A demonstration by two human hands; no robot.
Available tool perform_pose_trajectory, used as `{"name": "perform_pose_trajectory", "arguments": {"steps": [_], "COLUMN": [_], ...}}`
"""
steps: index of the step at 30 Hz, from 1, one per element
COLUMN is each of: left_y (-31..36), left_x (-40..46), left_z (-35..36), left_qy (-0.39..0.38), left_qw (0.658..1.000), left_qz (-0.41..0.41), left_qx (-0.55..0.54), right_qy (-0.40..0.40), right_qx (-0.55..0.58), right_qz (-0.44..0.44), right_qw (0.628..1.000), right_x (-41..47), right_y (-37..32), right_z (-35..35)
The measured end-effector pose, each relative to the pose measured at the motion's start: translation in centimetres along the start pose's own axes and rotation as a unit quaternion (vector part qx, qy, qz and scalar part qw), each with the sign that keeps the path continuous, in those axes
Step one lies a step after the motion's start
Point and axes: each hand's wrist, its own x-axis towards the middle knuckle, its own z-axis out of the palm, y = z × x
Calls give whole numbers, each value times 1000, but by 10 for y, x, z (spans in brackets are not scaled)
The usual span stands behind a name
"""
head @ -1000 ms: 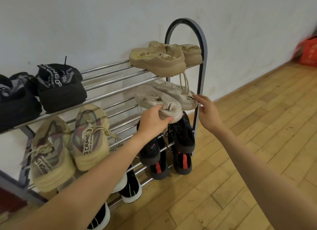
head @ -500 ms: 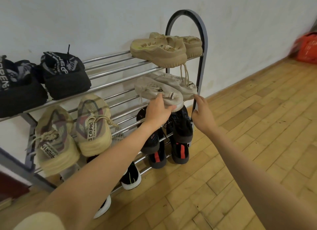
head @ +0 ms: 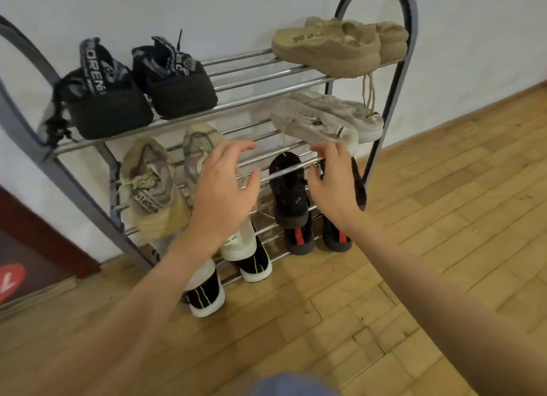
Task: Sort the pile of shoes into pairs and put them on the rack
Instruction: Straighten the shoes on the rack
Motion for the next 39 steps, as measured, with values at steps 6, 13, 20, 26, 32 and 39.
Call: {"name": "perform_pose_trajectory", "arguments": {"steps": [6,13,20,26,32,39], "left_y": [-52,-86,-100,-113,-112,-114], "left_x": [-24,-48,-59,-58,-59,-59], "left_z": [-46,-73,-76,-71,-71,-72], "left_qy": [23,-86,-111,-41,-12,-15], "left_qw": [995,974,968,969,953,946], "left_qz": [-55,-91,-7,1,-5,-5], "left_qx": [79,189,226,245,303,324], "right_qy": [-133,-215,-279,-272,-257,-269], "right_qx": [49,-3,38,57,81,99], "right_qz": [-138,-175,-182,-212,-224,-227], "right_qw": [980,961,942,937,936,931], "right_x": [-27,-42,-21,-11,-11,-1], "right_y": [-60,-74,-72,-74,-74,-78], "right_z": [48,76,82,83,92,104]}}
